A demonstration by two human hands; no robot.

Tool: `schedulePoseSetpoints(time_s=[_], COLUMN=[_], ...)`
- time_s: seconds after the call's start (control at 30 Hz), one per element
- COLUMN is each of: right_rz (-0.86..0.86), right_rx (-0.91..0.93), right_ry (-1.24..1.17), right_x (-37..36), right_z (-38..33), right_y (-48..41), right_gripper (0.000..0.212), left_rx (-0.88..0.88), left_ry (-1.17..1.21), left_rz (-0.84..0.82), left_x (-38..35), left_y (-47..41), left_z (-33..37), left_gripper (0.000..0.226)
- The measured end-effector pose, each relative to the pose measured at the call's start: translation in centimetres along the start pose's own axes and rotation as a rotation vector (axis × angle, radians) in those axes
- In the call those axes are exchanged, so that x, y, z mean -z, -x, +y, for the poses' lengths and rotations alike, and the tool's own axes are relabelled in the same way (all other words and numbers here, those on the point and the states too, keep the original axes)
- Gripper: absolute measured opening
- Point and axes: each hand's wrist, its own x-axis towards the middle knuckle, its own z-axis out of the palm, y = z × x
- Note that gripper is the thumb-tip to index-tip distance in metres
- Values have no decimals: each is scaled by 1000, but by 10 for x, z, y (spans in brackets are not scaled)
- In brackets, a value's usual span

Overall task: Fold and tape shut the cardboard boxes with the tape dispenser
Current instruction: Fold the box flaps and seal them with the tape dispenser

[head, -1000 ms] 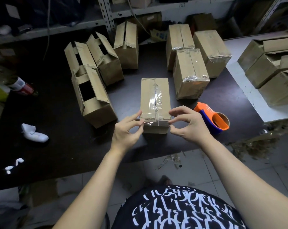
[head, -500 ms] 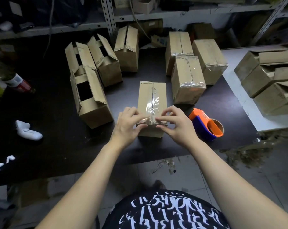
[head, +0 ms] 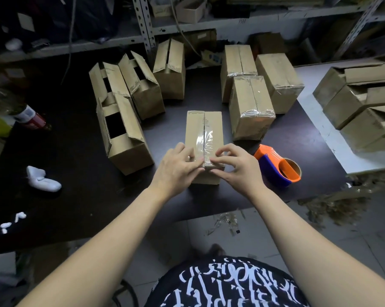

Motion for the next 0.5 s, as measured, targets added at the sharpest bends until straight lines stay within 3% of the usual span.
schedulePoseSetpoints(time_s=[0.13, 0.3, 0.5], right_rz=[10, -148, -185], right_rx=[-58, -263, -450], right_ry=[-131, -296, -520], right_x=[5, 28, 31], right_z=[0, 7, 12], right_y=[4, 0, 3], right_gripper=[29, 36, 37], left_rx=[20, -44, 60], left_ry=[32, 56, 44], left_rz=[69, 47, 119], left_x=[-3, -7, -14], left_y=[-1, -7, 1], left_z=[9, 31, 42], left_gripper=[18, 21, 18])
